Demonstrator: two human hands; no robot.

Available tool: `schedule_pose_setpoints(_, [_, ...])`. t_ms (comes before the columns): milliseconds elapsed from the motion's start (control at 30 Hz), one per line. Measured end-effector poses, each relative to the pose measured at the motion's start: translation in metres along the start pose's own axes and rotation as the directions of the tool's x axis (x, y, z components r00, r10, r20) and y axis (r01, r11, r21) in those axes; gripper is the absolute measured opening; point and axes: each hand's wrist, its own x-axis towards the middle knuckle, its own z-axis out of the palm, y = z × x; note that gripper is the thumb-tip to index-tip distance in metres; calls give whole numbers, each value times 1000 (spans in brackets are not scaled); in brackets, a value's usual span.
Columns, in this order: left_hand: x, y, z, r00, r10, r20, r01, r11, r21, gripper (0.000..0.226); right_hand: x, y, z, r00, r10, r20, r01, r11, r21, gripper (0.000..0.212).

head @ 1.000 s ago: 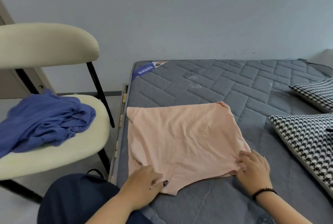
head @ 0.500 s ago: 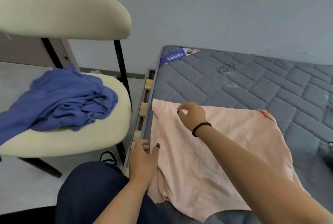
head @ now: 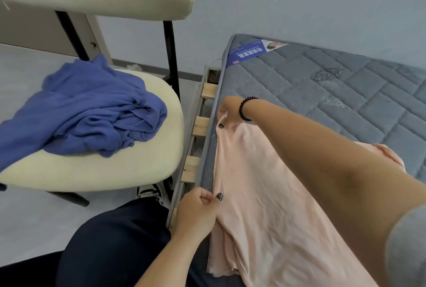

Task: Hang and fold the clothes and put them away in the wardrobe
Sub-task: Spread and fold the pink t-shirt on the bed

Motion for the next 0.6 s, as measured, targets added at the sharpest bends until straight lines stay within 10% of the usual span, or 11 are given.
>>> schedule_pose_setpoints(600, [-17, -6, 9, 992, 28, 123, -50, 981, 185, 29, -89, 23, 116, 877, 214, -430, -112, 962, 250, 49])
